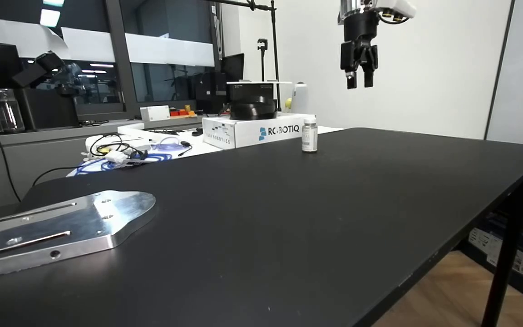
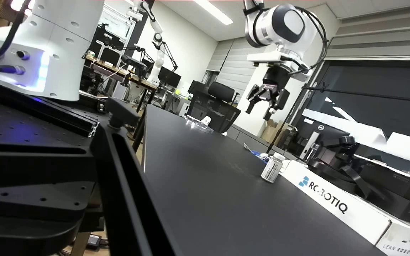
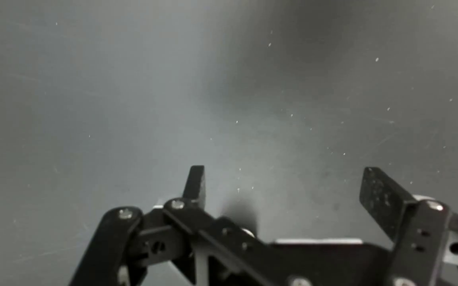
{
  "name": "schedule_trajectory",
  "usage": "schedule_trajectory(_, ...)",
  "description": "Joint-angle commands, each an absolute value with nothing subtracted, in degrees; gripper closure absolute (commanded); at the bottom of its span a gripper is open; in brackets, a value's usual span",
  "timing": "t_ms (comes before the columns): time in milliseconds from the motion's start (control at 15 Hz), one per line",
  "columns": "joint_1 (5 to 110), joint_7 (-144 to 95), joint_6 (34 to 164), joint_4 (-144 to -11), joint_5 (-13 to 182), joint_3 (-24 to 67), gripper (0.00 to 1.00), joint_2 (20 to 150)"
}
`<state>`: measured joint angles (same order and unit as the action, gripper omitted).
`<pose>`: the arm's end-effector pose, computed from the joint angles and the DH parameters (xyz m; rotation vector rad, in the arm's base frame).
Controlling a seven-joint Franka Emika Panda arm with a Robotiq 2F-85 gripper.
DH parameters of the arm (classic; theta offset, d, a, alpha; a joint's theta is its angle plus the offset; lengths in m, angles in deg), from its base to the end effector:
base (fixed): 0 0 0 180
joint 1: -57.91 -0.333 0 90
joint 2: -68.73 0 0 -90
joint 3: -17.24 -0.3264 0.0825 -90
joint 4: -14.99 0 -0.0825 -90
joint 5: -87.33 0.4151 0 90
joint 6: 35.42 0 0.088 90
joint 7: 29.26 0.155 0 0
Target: Move the bottle towards you
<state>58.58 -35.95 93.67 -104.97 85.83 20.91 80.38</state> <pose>0.5912 -0.0467 0.2636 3.1108 0.0918 -0.0726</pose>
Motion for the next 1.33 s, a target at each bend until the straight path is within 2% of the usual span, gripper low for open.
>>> schedule_trajectory(0,59.17,-32.49,89.24,-90.38,83.73,20.97,0.0,91.21)
schedule_trajectory(667,61.17,-32.21,82.85,-60.05,86.37,20.23,0.0,113.41)
schedule_trajectory(1267,60.67,-31.5,77.38,-48.38,88.7,18.43,0.0,121.53)
